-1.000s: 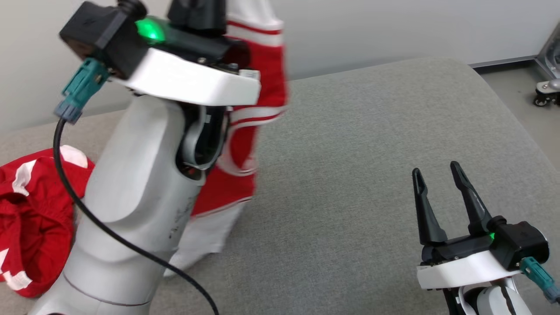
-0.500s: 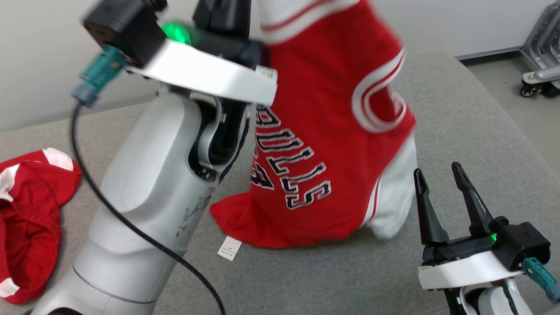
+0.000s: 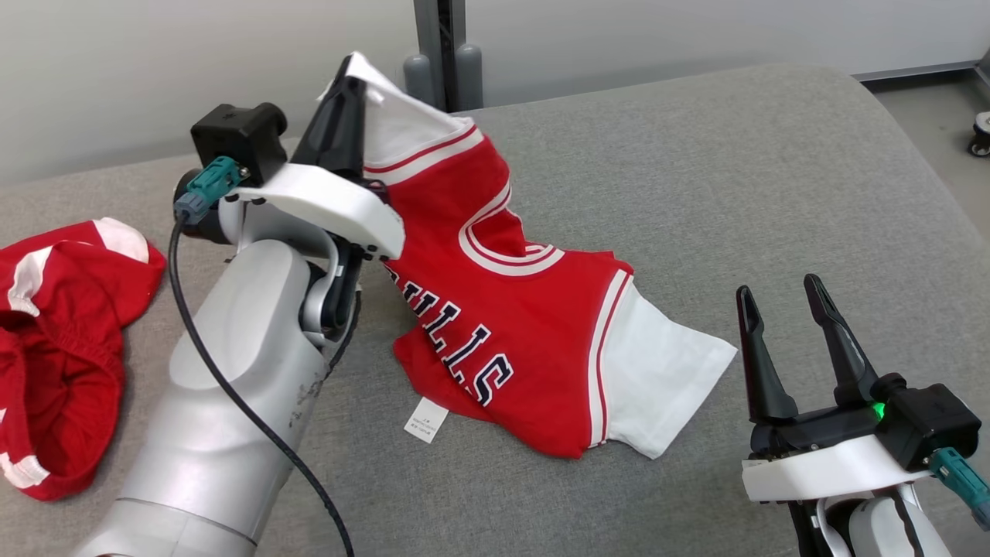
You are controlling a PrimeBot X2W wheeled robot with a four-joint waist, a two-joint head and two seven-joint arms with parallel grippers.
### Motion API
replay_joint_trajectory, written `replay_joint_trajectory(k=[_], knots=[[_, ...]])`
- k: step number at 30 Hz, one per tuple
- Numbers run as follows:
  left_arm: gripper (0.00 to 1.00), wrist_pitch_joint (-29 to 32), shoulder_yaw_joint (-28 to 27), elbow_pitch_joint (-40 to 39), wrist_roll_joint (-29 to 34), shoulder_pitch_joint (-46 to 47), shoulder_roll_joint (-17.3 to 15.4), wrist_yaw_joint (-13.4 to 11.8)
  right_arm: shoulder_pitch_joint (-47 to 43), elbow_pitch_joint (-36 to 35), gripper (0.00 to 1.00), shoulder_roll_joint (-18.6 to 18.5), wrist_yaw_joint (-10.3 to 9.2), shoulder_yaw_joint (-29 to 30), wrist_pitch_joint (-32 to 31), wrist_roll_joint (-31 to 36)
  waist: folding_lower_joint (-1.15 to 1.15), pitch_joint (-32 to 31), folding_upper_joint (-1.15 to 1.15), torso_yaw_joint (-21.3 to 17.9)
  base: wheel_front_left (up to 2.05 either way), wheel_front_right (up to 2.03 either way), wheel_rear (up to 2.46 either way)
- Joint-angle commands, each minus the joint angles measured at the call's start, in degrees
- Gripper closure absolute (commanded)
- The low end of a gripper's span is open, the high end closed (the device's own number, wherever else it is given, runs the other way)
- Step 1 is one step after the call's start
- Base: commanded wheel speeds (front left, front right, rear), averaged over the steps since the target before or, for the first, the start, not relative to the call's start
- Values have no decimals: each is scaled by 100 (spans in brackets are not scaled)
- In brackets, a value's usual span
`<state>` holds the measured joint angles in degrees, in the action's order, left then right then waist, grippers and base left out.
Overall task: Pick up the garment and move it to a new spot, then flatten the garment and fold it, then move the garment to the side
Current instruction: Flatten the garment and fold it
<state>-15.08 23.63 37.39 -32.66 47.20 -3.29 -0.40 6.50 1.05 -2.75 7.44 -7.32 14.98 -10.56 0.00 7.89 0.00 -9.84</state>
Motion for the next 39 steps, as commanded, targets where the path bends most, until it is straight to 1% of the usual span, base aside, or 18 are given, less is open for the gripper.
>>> replay_joint_trajectory(k=[1, 9, 11, 12, 16, 23, 24, 25, 26, 30, 32, 35, 39], knots=[[100, -8, -135, 140, 132, -33, -48, 5, 49, 2, 0, -27, 10, 17, 36, 21, 0, 31, 0, 39, 0, 0, 0], [100, -9, -810, 647, 482, -97, -112, -184, 107, -2, 0, -27, 10, -23, 36, 46, 0, 90, 0, 68, 0, 0, 0], [100, -9, -891, 711, 530, -116, -136, -199, 117, -3, 0, -27, 10, -25, 36, 53, 0, 98, 0, 65, 0, 0, 0], [100, -8, -1038, 921, 597, -169, -191, -249, 131, -2, 0, -26, 10, -28, 36, 72, 0, 116, 0, 54, 0, 0, 0], [100, -8, -1185, 1519, 710, -190, -271, -332, 142, -6, 0, -27, 10, -31, 36, 88, 0, 147, 0, 28, 0, 0, 0], [100, 19, -1096, 2722, 678, -4, -206, -157, 188, -32, 0, -27, 10, -28, 36, 102, 0, 239, 0, 25, 0, 0, 0], [87, 8, -1078, 2825, 681, 40, -193, -144, 201, -39, 0, -27, 10, -32, 36, 100, 0, 259, 0, 24, 0, 0, 0], [16, 5, -1066, 2913, 695, 78, -181, -151, 210, -43, 0, -26, 10, -32, 36, 99, 0, 276, 0, 26, 0, 0, 0], [0, 2, -1062, 2978, 697, 98, -170, -158, 210, -48, 0, -26, 10, -32, 36, 101, 0, 292, 0, 28, 0, 0, 0], [0, -12, -1026, 3139, 732, 194, -146, -140, 228, -45, 0, -26, 10, -12, 36, 114, 0, 331, 0, 40, 0, 0, 0], [0, -15, -1000, 3068, 775, 235, -149, -145, 233, -33, 0, -27, 10, 7, 36, 123, 0, 331, 0, 56, 0, 0, 0], [0, -13, -963, 2833, 887, 188, -141, -111, 230, -9, 0, -27, 10, 58, 36, 142, 0, 291, 0, 94, 0, 0, 0], [0, -14, -966, 2289, 1036, -1, -86, -57, 223, 29, 0, -26, 10, 142, 36, 176, 0, 184, 0, 160, 0, 0, 0]])
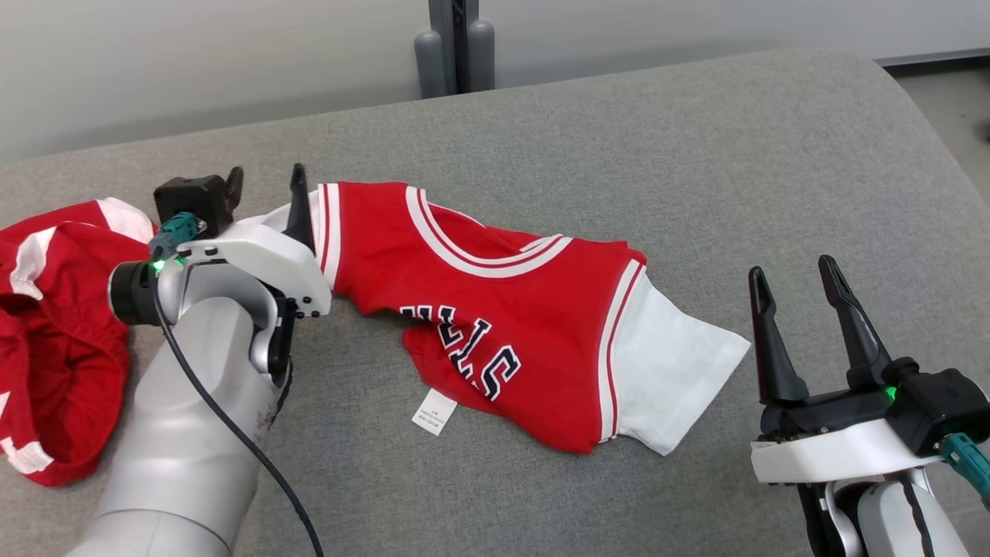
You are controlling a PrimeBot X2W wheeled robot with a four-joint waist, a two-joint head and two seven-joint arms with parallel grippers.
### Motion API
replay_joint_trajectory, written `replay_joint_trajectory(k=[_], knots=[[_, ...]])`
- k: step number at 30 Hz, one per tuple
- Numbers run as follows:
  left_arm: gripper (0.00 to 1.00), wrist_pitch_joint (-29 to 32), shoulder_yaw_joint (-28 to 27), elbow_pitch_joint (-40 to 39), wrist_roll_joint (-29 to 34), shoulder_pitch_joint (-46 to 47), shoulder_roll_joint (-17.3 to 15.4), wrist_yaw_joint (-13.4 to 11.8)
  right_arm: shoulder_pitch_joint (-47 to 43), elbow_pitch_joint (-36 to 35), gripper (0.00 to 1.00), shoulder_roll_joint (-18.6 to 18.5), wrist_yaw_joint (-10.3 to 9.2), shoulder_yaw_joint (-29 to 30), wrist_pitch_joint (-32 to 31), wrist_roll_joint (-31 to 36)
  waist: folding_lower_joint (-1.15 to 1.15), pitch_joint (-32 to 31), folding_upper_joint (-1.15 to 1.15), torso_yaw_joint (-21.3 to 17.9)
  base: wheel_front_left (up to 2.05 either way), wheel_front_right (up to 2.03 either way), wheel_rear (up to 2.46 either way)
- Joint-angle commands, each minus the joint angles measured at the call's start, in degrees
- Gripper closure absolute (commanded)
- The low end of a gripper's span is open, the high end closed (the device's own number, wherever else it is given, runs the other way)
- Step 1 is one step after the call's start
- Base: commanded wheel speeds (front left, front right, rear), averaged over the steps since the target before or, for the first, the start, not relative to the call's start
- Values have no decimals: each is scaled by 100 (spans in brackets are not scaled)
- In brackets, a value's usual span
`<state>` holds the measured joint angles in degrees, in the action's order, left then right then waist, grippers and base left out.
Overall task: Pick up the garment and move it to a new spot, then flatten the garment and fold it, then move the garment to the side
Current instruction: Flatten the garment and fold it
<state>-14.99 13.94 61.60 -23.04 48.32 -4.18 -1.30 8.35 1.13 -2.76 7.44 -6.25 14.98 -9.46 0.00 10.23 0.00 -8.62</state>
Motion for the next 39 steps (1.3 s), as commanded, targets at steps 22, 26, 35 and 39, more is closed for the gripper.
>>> replay_joint_trajectory(k=[22, 26, 35, 39], knots=[[0, -17, -229, -4095, 545, -3122, 117, -184, -40, 600, 0, -25, 10, 317, 36, 118, 0, -546, 0, 377, 0, 0, 0], [0, -18, -270, -4639, 539, -3673, 117, -176, 22, 853, 0, -36, 10, 352, 36, 166, 0, -525, 0, 436, 0, 0, 0], [0, -18, -130, -5006, 649, -4155, 119, -163, 222, 1490, 0, -52, 10, 665, 35, -99, 0, -440, 0, 601, 0, 0, 0], [0, -18, -45, -4978, 656, -4153, 117, -176, 400, 1912, 0, -41, 10, 820, 35, -225, 0, -409, 0, 624, 0, 0, 0]])
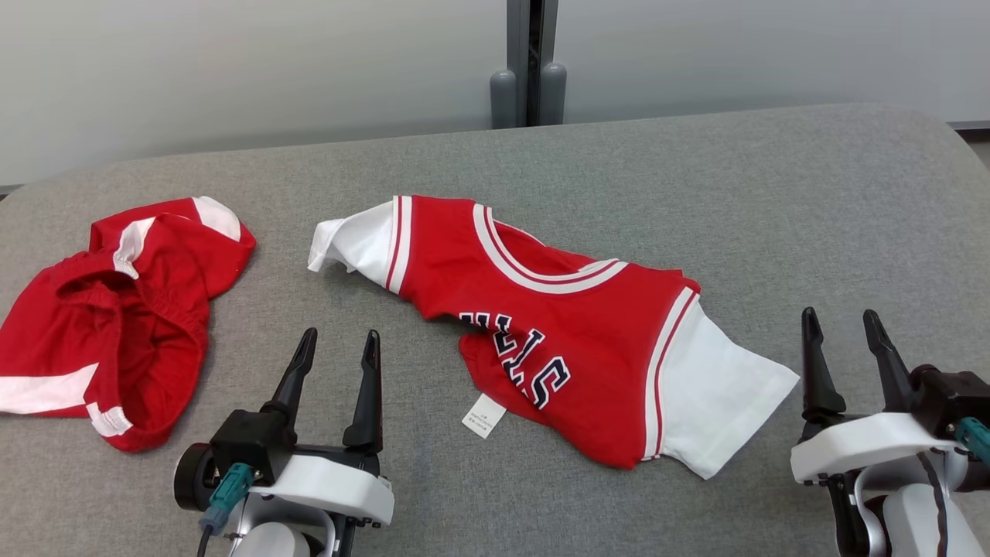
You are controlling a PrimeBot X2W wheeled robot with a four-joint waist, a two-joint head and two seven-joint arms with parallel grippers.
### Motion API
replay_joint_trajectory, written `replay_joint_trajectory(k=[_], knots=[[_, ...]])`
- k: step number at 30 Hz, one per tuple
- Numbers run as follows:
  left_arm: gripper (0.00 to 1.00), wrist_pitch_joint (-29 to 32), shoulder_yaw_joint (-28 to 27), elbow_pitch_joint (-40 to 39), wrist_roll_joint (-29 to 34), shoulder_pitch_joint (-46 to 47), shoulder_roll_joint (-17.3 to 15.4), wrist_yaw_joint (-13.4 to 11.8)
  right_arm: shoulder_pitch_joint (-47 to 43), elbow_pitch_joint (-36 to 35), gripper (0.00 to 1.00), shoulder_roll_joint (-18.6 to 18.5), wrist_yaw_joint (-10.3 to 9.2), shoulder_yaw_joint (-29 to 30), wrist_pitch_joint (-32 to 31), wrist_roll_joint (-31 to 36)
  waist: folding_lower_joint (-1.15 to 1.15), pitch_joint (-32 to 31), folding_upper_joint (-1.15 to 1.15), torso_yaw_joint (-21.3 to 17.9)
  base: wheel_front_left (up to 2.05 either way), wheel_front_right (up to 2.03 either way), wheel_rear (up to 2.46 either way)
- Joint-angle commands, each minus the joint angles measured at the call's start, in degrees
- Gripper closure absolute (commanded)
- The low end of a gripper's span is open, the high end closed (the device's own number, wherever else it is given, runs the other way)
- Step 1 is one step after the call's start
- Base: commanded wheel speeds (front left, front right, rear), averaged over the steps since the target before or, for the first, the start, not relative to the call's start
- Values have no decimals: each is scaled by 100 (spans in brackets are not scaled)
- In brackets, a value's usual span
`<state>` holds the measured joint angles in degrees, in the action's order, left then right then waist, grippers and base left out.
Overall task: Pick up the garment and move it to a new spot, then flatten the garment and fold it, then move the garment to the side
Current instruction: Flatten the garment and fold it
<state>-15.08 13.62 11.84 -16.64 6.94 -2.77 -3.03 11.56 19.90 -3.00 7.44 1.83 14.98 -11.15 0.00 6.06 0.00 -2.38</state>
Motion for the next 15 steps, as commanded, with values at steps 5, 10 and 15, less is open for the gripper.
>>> replay_joint_trajectory(k=[5, 10, 15], knots=[[0, -9, 46, 6, 34, 74, -23, 2, 427, 943, 0, -45, 10, -2, -76, -391, 0, 101, 0, 28, 0, 0, 0], [0, -9, 76, 51, 25, 189, -23, 23, 712, 1748, 0, -105, 10, -30, -136, -638, 0, 242, 0, 83, 0, 0, 0], [0, -9, 79, 121, 54, 263, -23, 48, 944, 2414, 0, -81, 10, -77, -180, -1009, 0, 352, 0, 104, 0, 0, 0]])
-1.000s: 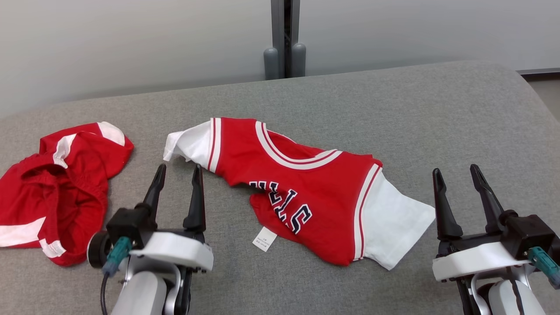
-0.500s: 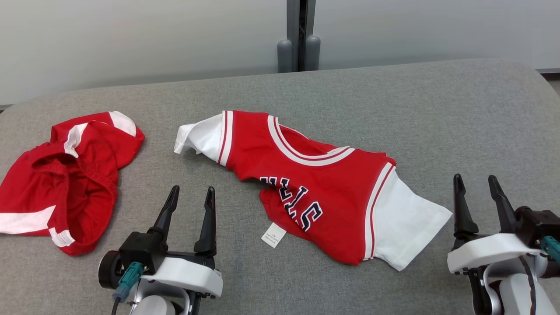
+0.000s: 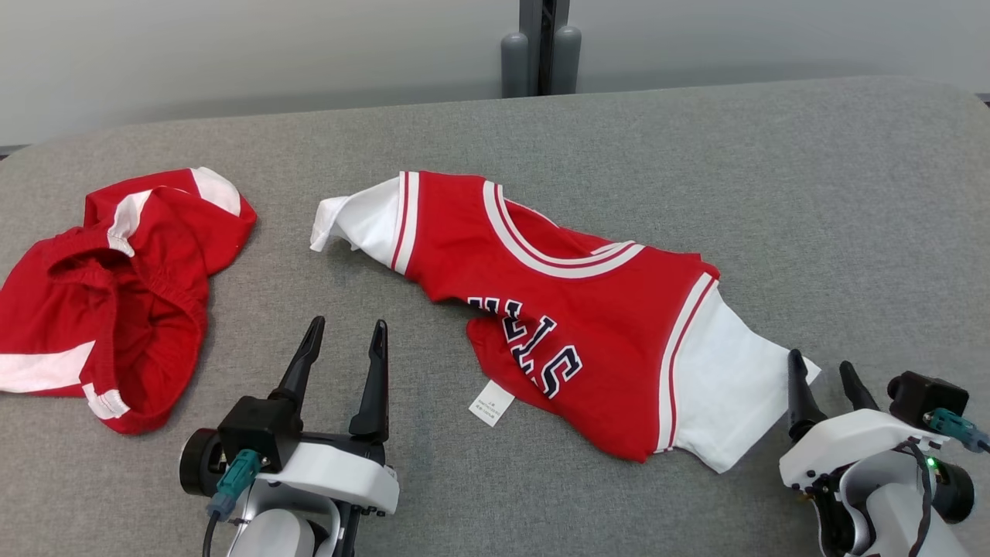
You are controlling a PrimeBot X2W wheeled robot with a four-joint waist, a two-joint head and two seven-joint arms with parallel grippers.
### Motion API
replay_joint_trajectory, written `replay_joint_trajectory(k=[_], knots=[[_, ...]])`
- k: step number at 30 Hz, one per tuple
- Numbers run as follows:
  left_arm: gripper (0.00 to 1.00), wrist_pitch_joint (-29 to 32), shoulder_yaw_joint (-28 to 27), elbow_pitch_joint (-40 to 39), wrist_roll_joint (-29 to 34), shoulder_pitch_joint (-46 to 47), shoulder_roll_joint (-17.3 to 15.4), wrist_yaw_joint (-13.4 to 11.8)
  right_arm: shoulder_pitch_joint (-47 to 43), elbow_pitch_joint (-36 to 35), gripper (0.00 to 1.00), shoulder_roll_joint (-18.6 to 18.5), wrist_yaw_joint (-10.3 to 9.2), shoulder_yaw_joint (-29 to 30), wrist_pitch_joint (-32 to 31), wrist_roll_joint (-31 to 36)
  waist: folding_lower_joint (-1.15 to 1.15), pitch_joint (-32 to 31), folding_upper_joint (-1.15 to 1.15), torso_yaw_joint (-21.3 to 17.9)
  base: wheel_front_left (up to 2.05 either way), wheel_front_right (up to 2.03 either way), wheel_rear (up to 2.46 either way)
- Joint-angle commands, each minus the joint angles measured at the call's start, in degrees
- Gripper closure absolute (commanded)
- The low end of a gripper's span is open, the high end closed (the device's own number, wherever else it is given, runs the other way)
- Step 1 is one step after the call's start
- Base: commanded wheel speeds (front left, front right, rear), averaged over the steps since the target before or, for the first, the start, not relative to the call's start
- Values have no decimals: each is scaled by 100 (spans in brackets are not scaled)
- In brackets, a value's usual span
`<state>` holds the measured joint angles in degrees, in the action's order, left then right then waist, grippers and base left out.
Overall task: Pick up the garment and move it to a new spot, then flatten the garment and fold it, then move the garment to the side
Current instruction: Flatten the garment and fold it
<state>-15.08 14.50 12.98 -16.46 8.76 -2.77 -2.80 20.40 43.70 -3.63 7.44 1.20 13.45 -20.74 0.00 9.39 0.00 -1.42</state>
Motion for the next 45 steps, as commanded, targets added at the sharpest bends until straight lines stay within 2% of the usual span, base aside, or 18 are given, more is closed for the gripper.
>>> replay_joint_trajectory(k=[1, 10, 11, 12, 13, 14, 21, 31, 42, 45], knots=[[0, -9, -14, 14, 36, 97, -23, 31, 105, 132, 0, -10, 10, -66, -27, -144, 0, 38, 0, 12, 0, 0, 0], [0, -9, -51, 44, 83, 164, -22, 65, 324, 484, 0, -34, 10, -566, 56, -712, 0, 134, 0, 37, 0, 0, 0], [0, -9, -60, 54, 87, 175, -23, 72, 347, 494, 23, -44, 10, -697, 86, -824, 0, 140, 0, 36, 0, 0, 0], [0, -9, -64, 58, 90, 176, -23, 73, 349, 485, 57, -57, 10, -764, 86, -871, 0, 138, 0, 34, 0, 0, 0], [0, -9, -67, 62, 93, 175, -23, 72, 353, 473, 73, -76, 10, -832, 109, -909, 0, 135, 0, 31, 0, 0, 0], [0, -9, -67, 71, 96, 172, -22, 68, 354, 445, 100, -95, 10, -899, 128, -936, 0, 131, 0, 28, 0, 0, 0], [0, -9, -58, 102, 65, 140, -23, 33, 376, 143, 100, -209, 10, -1117, 185, -1119, 0, 65, 0, 0, 0, 0, 0], [0, -9, 6, 67, -23, 114, -23, -28, 915, -582, 100, -479, 10, -661, 191, -1286, 0, -49, 0, -11, 0, 0, 0], [0, -9, 52, 28, -69, 32, -23, -57, 2402, -49, 100, -1087, 10, 576, 44, -1147, 0, -99, 0, 91, 0, 0, 0], [0, -9, 65, 28, -78, 47, -23, -57, 2705, 238, 100, -1225, 11, 745, -99, -879, 0, -94, 0, 136, 0, 0, 0]])
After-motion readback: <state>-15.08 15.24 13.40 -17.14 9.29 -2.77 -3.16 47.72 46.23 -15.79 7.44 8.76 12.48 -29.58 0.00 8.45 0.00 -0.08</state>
